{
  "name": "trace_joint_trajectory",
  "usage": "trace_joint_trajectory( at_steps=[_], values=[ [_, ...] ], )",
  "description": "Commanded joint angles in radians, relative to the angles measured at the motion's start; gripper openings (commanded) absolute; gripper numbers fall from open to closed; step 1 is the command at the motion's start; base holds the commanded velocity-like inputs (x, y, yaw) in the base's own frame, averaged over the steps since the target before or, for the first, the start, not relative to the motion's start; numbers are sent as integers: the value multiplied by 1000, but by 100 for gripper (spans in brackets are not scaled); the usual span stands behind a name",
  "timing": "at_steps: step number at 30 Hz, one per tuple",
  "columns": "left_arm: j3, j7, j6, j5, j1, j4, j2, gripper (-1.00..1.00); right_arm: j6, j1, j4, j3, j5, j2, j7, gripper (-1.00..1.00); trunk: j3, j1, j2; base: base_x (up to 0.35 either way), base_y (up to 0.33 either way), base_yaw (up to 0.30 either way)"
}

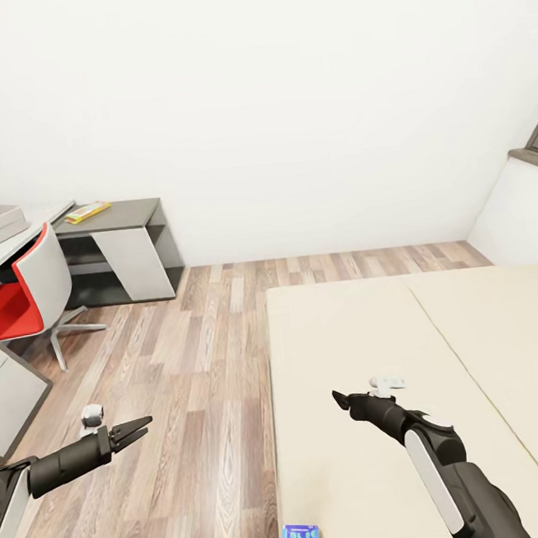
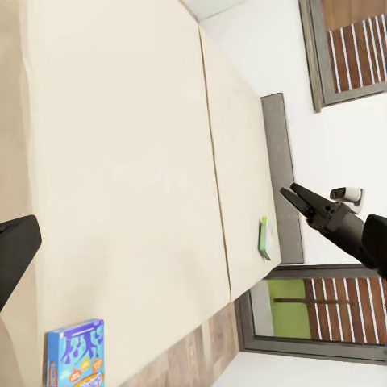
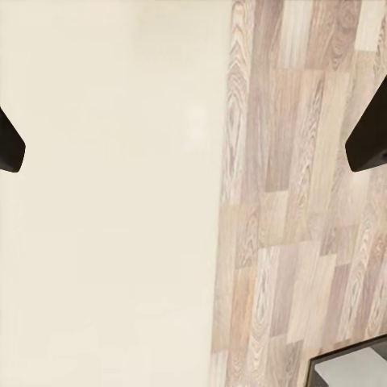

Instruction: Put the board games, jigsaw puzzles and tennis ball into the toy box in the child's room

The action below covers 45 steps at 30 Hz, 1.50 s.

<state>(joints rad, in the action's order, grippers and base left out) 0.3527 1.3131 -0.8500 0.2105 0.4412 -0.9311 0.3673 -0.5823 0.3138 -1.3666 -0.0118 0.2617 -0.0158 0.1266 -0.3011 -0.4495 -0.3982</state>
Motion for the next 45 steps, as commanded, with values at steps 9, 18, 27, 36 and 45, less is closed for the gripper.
trace_joint_trajectory(
  at_steps=[9,18,27,36,45],
  values=[
    [0,2,-10,2,1,0,1,100,-5,1,-1,4,1,-2,2,100,-2,-1,-2,0,128,0],
    [0,2,-11,1,1,0,2,100,-4,1,0,4,1,-3,2,100,-2,-1,-2,0,268,0],
    [2,1,-11,1,1,0,2,100,-4,1,0,3,1,-4,2,100,-2,-1,-2,0,287,0],
    [3,1,-11,1,1,0,5,100,-2,-1,0,1,1,-4,2,100,-2,-1,-2,0,288,0],
    [6,1,-11,1,1,0,5,100,-2,-1,0,1,1,-3,2,100,-2,-1,-2,0,288,0]
  ],
)
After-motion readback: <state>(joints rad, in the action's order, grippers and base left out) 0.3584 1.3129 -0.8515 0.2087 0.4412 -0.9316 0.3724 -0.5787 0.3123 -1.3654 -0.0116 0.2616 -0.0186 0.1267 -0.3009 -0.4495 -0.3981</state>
